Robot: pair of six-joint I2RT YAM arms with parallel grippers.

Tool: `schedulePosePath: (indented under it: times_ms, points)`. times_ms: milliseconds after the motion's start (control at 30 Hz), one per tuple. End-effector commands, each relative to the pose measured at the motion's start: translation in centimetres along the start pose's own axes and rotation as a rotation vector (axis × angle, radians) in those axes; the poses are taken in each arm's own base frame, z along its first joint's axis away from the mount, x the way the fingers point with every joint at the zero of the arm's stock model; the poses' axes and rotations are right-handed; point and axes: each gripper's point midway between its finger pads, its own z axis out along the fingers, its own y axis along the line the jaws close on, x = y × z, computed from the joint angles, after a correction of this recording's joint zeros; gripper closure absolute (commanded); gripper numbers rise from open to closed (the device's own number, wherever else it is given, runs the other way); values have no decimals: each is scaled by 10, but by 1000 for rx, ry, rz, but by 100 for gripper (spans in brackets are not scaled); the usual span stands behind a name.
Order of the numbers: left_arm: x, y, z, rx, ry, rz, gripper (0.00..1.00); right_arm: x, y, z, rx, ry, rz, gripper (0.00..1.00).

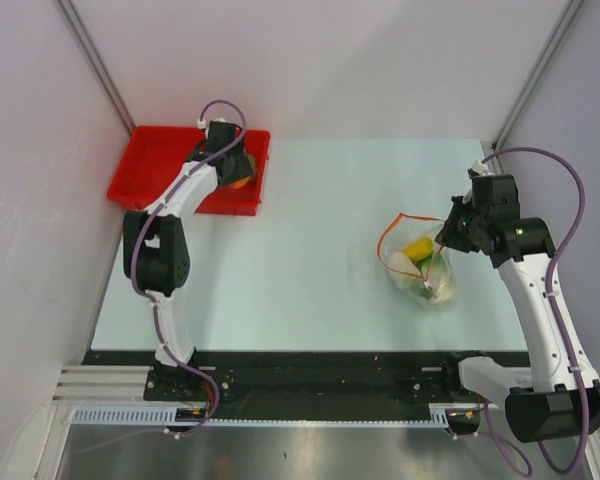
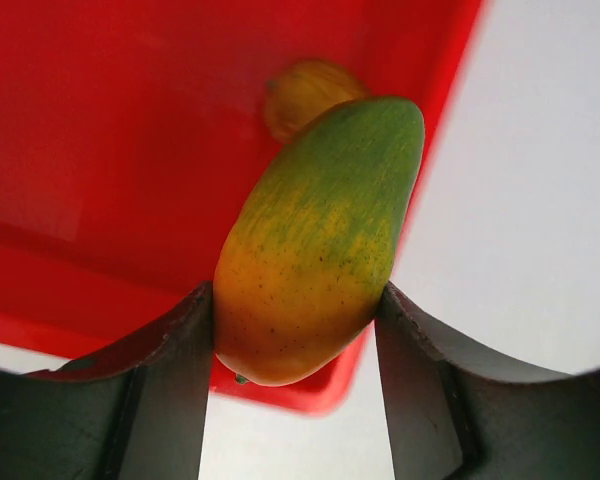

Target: Open the zip-top bag and remove the fake food

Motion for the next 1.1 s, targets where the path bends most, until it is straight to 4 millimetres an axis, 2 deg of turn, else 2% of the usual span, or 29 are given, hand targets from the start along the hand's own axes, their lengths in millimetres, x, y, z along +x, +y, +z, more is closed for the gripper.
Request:
schedulePosePath:
  times_ms: [0, 33, 167, 267, 333, 367, 467, 533, 567, 600, 667, 733, 767, 800, 833, 867, 900, 933, 967, 1000, 1033, 1067]
  points:
    - [-29, 17, 12, -121, -34, -196, 100, -20, 7, -5, -23, -64, 18, 100]
    - [-29, 26, 18, -164, -32, -219, 100, -20, 8, -5, -26, -61, 17, 100]
    - [-15, 37, 40, -220, 13, -303, 100, -20, 7, -4, -27, -59, 21, 100]
    - [-4, 44, 49, -241, 44, -333, 90, -21, 7, -3, -31, -59, 20, 100]
    - [2, 49, 55, -247, 68, -343, 77, -21, 8, -2, -37, -57, 23, 100]
    - [2, 50, 56, -248, 66, -339, 59, -21, 10, -2, -46, -53, 23, 100]
    - [-1, 53, 56, -254, 53, -318, 42, -21, 13, -2, -60, -51, 22, 100]
    - [-7, 51, 51, -237, 46, -291, 27, -20, 14, -2, -67, -49, 17, 100]
    - [-11, 49, 49, -226, 38, -282, 15, -20, 14, -3, -69, -49, 15, 100]
    - [-15, 45, 45, -206, 36, -272, 11, -19, 14, -3, -70, -45, 12, 100]
    - [-24, 38, 32, -174, 29, -236, 7, -19, 15, -3, -74, -42, 11, 100]
    - [-23, 32, 19, -160, 27, -177, 6, -18, 15, -2, -74, -39, 9, 100]
    - [-33, 26, 1, -137, -6, -157, 6, -18, 14, -2, -70, -37, 8, 100]
    - [-26, 25, -4, -133, -8, -132, 6, -17, 13, -2, -68, -35, 8, 100]
    - [-22, 14, -14, -102, -15, -83, 6, -17, 14, -2, -72, -36, 8, 100]
    - [-34, 3, -42, -55, -67, -65, 6, -19, 15, -4, -76, -44, 7, 100]
    - [-23, -2, -46, -31, -72, -36, 8, -19, 16, -4, -81, -44, 4, 100]
    - [-14, -21, -58, 23, -79, 36, 9, -19, 17, -5, -88, -46, 4, 100]
    - [-23, -41, -87, 111, -127, 56, 15, -19, 18, -6, -92, -49, 3, 100]
    - [-9, -50, -95, 149, -109, 86, 18, -19, 19, -7, -97, -52, 1, 100]
    - [4, -77, -112, 236, -106, 141, 22, -18, 21, -7, -109, -49, -4, 100]
    - [12, -104, -129, 355, -107, 167, 32, -19, 22, -8, -112, -53, -8, 100]
